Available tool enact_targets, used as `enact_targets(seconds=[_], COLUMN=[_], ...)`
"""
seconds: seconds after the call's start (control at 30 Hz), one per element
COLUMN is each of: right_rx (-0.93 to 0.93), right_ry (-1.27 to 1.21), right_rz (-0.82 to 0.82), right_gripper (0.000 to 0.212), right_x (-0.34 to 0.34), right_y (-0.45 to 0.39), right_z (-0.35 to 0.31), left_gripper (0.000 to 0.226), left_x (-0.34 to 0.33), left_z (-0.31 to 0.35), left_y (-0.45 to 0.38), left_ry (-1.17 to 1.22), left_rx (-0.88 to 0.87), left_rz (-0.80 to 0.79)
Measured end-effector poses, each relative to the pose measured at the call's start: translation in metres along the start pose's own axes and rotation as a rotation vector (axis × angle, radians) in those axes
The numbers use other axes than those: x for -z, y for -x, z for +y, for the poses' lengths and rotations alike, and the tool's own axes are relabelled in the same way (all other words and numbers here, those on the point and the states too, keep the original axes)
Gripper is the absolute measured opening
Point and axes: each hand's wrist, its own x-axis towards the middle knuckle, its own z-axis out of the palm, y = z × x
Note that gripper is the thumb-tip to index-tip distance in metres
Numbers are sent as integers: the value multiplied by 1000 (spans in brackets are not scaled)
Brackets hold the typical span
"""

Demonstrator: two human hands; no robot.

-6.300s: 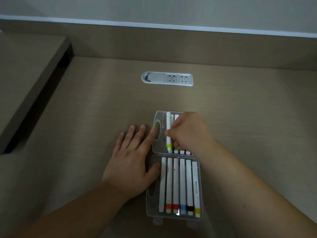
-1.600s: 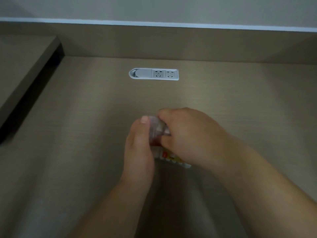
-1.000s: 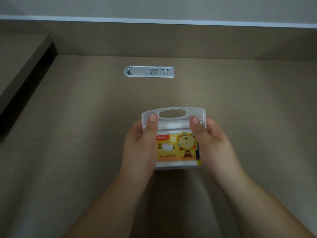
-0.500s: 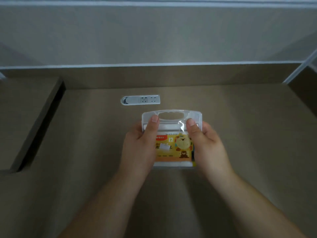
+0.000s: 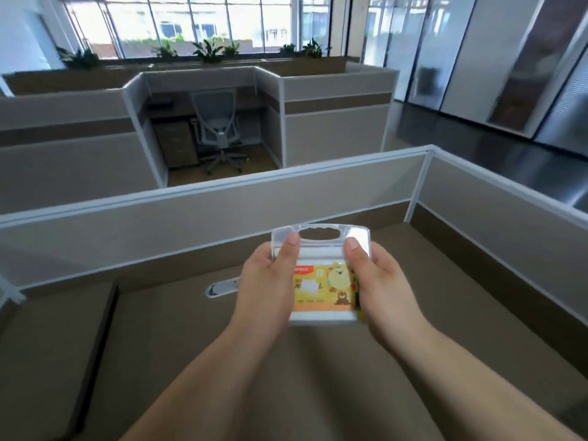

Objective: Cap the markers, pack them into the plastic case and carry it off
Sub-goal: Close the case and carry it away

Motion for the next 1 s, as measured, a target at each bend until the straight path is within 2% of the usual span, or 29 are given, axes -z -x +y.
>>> enact_targets(seconds=[0.23, 0.47, 0.6, 0.83, 1.0], right_rx=[97, 152, 152, 130, 97], right_ry=[0, 42, 65, 124, 172], right_rz=[177, 356, 460, 703, 925], right_gripper=[52, 42, 52, 43, 41], right_x=[60, 136, 189, 298, 377], right_y=[50, 112, 160, 293, 429], right_z=[-55, -84, -89, -90, -97], left_gripper=[48, 45, 56, 50, 45], left_x=[-46, -112, -160, -251, -317], left_z=[57, 84, 88, 89, 84], left_y=[42, 97, 139, 276, 412], left_ry=[-55, -19, -103, -62, -20], left_rx=[-120, -165, -217, -202, -147], left_rz=[-188, -392, -487, -696, -905])
